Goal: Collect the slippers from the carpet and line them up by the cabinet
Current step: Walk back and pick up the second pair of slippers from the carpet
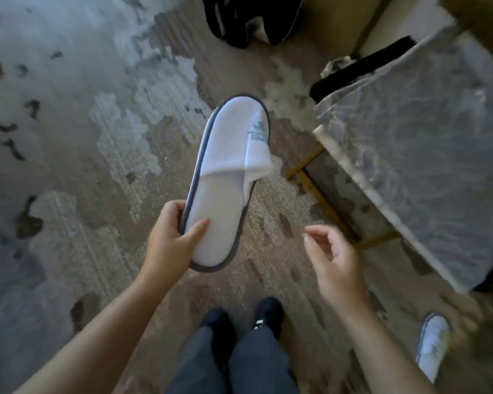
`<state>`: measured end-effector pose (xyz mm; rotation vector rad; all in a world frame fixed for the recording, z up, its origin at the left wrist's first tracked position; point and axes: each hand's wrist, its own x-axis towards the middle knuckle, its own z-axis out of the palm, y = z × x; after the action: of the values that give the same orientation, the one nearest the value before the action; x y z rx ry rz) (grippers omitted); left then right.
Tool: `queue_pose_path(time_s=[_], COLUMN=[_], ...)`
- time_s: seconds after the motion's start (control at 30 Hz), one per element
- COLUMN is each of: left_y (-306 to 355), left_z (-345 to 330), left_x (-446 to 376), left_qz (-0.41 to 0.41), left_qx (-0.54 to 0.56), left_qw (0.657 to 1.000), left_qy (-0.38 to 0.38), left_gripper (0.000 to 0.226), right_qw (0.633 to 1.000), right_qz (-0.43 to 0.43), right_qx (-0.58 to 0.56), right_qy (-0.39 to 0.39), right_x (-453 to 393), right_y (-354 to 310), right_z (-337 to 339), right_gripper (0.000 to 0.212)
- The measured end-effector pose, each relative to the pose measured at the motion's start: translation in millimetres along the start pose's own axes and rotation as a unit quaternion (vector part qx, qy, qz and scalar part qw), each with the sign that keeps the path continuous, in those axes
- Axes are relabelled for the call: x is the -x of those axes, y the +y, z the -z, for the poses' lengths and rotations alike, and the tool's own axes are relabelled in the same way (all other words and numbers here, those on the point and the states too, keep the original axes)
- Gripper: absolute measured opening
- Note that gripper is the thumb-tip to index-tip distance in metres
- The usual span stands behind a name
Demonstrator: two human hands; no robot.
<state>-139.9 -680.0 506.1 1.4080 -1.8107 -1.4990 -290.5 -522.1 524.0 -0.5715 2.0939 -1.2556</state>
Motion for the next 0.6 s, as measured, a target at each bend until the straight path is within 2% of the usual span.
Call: queue_pose_path(time_s=[0.13,0.23,0.43,0.6], left_y=[68,110,167,182], left_z=[-8,-30,-105,-174], left_x=[23,49,132,230], left_qz=[-0.071,-0.112,-0.173,-0.215], left_qx=[-0.004,-0.003,-0.015,-0.043], left_qw=[0.995,0.984,0.939,0.89], left_qy=[-0.07,-0.139,-0.297,-0.4], left_gripper=[0.024,0.024,0.014,0.016], right_qw=[0.993,0.973,0.916,0.848], right_qz=[-0.01,-0.033,-0.086,-0.137], right_qx=[-0.042,-0.066,-0.099,-0.132], right_qy=[0.109,0.219,0.379,0.494], right_x=[62,113,226,321], right_y=[-32,-32,-15,13], right_z=[52,84,140,175], right_gripper=[0.017,0.019,0.022,0.016])
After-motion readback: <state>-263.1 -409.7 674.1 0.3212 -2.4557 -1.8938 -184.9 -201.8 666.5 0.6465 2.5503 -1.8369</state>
